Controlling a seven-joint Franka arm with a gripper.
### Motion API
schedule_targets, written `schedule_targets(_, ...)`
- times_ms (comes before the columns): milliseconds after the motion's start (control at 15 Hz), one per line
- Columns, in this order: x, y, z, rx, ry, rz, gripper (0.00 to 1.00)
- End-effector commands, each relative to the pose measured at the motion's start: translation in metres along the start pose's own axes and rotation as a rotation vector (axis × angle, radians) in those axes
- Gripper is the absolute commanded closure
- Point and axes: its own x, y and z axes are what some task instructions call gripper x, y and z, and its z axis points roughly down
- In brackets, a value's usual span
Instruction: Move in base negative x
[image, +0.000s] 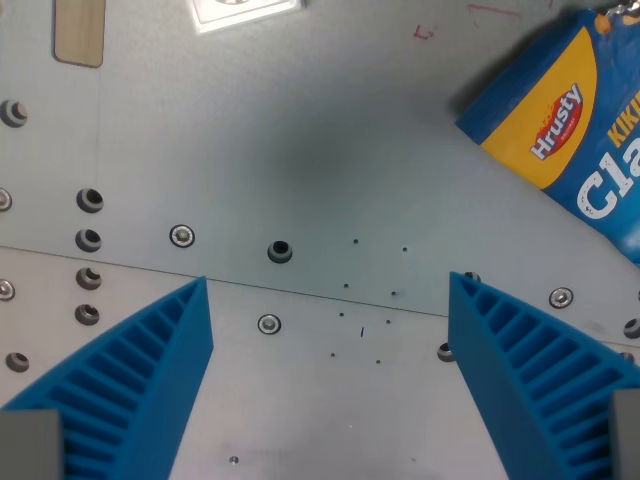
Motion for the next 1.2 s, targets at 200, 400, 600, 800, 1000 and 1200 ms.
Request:
schedule_targets(200, -0.015, -0.006, -0.003, -0.001, 0.008, 0.0, 0.0)
schedule_targets(400, -0.03, -0.013, -0.002, -0.001, 0.008, 0.0, 0.0)
schedule_targets(600, -0.045, -0.02, 0.0, -0.001, 0.008, 0.0, 0.0)
schedule_targets(800, -0.06, -0.026, 0.003, -0.001, 0.008, 0.0, 0.0)
schedule_targets(1000, -0.075, -0.033, 0.005, -0.001, 0.008, 0.0, 0.0)
schedule_targets(1200, -0.09, -0.04, 0.008, -0.001, 0.008, 0.0, 0.0)
